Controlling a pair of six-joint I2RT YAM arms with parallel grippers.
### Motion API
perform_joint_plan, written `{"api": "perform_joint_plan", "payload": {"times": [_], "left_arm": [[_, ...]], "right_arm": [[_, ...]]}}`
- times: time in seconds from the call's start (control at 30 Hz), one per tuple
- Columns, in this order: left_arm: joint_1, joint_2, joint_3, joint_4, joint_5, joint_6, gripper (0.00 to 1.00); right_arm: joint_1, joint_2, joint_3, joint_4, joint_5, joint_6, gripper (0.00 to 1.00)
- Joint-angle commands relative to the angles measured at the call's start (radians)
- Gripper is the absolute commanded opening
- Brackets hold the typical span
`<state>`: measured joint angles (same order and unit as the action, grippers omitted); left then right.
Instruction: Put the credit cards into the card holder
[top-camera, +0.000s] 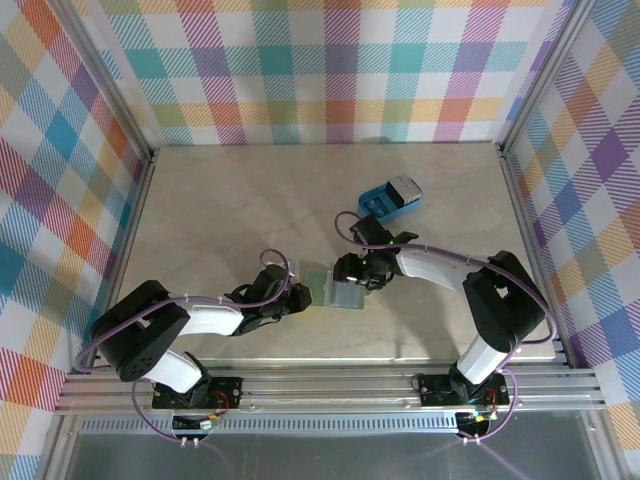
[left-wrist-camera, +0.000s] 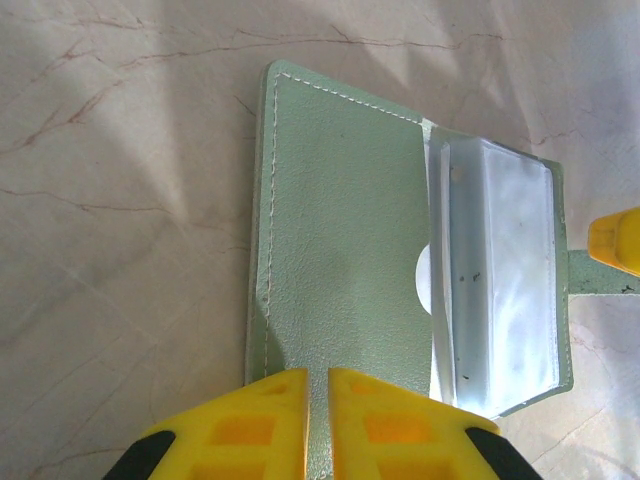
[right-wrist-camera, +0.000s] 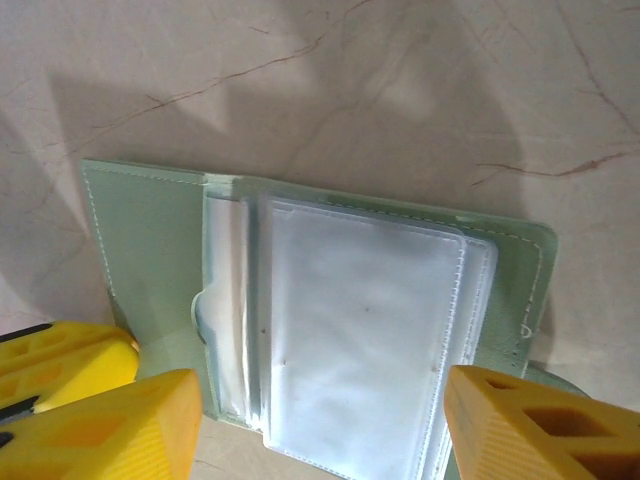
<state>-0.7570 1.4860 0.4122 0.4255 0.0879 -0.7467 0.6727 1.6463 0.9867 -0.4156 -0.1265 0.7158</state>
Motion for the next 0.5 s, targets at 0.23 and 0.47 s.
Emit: {"api": "perform_joint_plan", "payload": {"times": [0.23,0.47], "left_arm": [[-0.008,0.012,-0.027,-0.013,0.0,0.002,0.14],[-0.01,0.02,-0.027,-0.008,0.003,-0.002,0.14]], "right_arm": [[-0.028,0.028,-0.011,0.018,-0.062,-0.027,0.66],[-0.032,0.058,-0.012,0.028,-0.078,-0.027,0.66]]}}
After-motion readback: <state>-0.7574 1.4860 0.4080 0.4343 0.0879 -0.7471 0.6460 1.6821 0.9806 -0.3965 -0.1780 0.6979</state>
